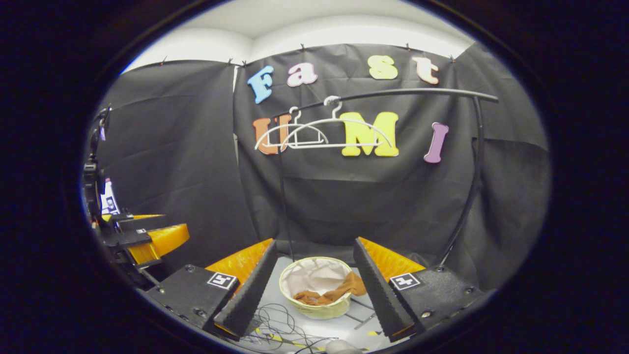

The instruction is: Grasp the clothes on the hanger with both hands and then place them into the laundry hamper below.

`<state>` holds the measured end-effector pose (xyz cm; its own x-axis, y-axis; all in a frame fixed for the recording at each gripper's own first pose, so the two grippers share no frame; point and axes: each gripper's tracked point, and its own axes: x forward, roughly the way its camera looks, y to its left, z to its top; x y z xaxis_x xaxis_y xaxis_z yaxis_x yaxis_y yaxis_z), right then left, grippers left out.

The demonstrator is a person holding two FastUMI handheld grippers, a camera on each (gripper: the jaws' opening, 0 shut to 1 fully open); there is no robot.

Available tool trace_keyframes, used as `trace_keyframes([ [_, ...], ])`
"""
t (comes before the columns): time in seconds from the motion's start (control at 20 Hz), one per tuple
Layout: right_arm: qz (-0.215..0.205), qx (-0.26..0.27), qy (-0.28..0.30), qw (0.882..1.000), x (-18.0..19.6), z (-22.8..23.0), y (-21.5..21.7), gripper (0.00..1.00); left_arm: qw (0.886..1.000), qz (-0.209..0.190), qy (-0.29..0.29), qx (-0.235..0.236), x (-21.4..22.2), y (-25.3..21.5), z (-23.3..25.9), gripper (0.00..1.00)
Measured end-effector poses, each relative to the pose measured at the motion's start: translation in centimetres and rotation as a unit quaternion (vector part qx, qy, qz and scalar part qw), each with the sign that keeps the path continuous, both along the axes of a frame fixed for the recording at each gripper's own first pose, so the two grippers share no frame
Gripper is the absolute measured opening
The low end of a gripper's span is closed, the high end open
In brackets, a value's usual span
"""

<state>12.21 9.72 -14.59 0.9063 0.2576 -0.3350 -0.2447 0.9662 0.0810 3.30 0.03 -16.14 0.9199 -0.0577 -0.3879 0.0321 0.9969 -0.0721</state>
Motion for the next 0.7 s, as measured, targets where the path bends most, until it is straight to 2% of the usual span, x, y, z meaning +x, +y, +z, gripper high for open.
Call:
trace_keyframes([
  [0.25,-0.026,0.016,-0.035,0.999,-4.7,4.7,-4.4,0.99,0.999,-0.022,-0.036,-0.029,-1.2,-2.1,5.0,0.98],
  [0.3,-0.036,0.021,-0.043,0.998,-5.2,5.7,-5.3,0.99,0.998,-0.026,-0.052,-0.022,-1.2,-2.3,6.4,1.0],
  [0.5,-0.071,0.009,-0.091,0.993,-6.1,9.1,-9.0,1.0,0.996,-0.016,-0.09,-0.008,-0.7,-3.5,10.3,0.92],
  [0.7,-0.086,0.019,-0.122,0.989,-6.8,11.9,-11.8,1.0,0.993,-0.012,-0.113,-0.016,-0.9,-5.4,12.4,0.98],
])
